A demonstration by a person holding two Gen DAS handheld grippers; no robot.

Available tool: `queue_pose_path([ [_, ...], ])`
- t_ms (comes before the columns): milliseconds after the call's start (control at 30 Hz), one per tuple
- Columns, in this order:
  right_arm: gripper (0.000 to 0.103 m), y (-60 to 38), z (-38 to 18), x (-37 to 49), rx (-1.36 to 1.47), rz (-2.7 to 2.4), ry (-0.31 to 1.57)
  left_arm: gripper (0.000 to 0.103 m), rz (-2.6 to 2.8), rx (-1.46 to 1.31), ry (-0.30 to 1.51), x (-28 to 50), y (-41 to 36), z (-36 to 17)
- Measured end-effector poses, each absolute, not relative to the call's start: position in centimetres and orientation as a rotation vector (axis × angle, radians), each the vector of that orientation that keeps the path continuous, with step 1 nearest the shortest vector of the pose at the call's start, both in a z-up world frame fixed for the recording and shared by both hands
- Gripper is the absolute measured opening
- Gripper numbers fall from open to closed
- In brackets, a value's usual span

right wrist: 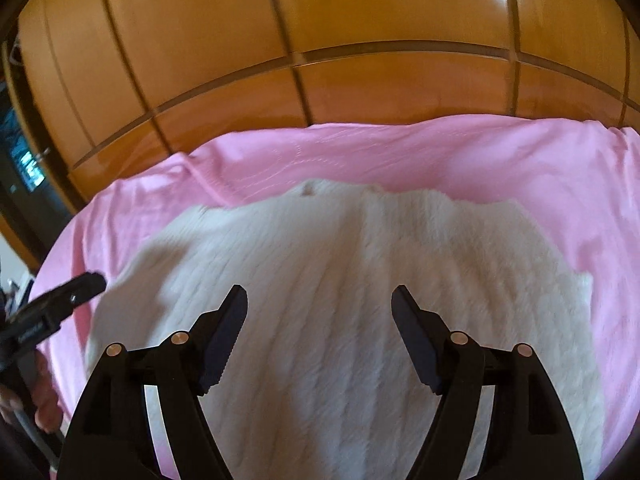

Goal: Fold small clothes

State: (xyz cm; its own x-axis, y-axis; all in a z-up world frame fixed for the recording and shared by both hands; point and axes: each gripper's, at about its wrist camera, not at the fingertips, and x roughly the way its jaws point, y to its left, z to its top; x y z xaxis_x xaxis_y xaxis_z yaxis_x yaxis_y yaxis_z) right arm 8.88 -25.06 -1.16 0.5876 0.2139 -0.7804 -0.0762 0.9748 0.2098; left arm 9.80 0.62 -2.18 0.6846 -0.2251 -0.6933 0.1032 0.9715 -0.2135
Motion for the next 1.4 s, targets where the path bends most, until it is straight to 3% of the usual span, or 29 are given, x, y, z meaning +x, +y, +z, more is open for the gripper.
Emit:
queue_pose_path([
  [367,0.074,-22.1,-2.5,4.6,0.056,0.245,0.994,0.066,-0.146,-0.149,0.806,7.9,1.3,-2.7],
  [733,0.077,-23.2,-4.8,3.7,0.049,0.218,0.996,0.065,-0.13,-0.267,0.896,5.6,5.5,-5.7],
  [867,0.078,-23.2,-4.8,3.7,0.049,0.216,0.989,0.055,-0.234,-0.365,0.918,4.7,6.5,-6.7],
  [933,0.078,-23.1,-4.9,3.7,0.051,0.214,0.987,0.038,-0.278,-0.388,0.949,4.8,6.2,-7.6],
  [967,0.079,-23.0,-4.9,3.7,0.052,0.212,0.986,0.018,-0.284,-0.385,0.957,4.9,6.0,-7.9],
  [1000,0.079,-23.0,-4.8,3.7,0.053,0.212,0.986,0.005,-0.277,-0.371,0.966,5.1,5.8,-8.1],
  [1267,0.078,-23.7,-5.2,2.9,0.017,0.244,0.986,0.006,-0.17,-0.27,0.998,5.1,6.3,-9.5],
  [1333,0.078,-23.2,-5.4,2.7,-0.023,0.231,0.97,0.014,-0.167,-0.283,0.991,4.8,5.8,-8.3],
  [1367,0.078,-23.0,-5.3,2.7,-0.029,0.225,0.97,0.03,-0.16,-0.288,0.978,4.6,5.9,-7.8],
  [1400,0.078,-23.1,-5.0,2.7,-0.021,0.226,0.976,0.039,-0.163,-0.287,0.937,4.1,5.6,-6.7],
])
